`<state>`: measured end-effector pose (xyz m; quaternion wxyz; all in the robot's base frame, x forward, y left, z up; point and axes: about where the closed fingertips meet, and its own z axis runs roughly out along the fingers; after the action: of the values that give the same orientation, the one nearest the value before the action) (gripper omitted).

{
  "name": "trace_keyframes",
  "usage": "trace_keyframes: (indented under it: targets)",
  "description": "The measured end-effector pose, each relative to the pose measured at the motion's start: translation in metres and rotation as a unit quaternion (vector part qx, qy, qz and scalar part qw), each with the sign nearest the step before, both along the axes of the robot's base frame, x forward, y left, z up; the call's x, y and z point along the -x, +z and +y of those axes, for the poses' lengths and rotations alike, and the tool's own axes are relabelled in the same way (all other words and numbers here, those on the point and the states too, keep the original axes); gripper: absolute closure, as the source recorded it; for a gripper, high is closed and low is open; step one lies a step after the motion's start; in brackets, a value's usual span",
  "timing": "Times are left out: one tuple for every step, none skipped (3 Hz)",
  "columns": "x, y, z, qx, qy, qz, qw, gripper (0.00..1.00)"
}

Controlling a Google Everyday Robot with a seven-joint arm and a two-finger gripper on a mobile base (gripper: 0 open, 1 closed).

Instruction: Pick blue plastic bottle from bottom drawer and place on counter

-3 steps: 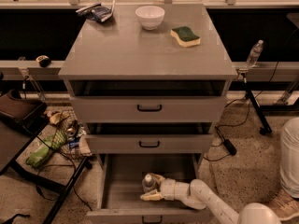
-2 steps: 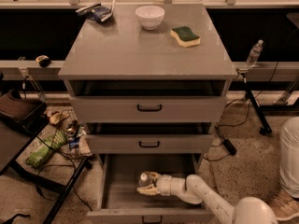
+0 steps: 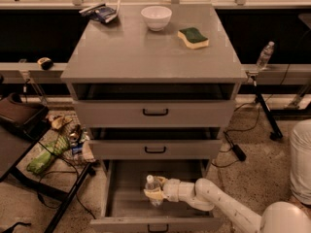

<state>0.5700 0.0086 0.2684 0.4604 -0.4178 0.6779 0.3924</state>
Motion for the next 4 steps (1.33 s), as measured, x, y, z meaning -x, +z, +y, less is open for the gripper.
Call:
trace_keyframes:
  targets:
    - [0.032,0.06,-0.046,-0.017,-0.004,0.047,0.9987,1.0]
    - [0.056,0.197,-0.12,-0.079,-0.012,0.058,0.9952,1.0]
    - [0.041,0.295,-0.159,-0.115,-0.031,0.036,0.9922,1.0]
    - [0.011,0.393,-0.171,-0.151,-0.049,-0.005,0.9873,1.0]
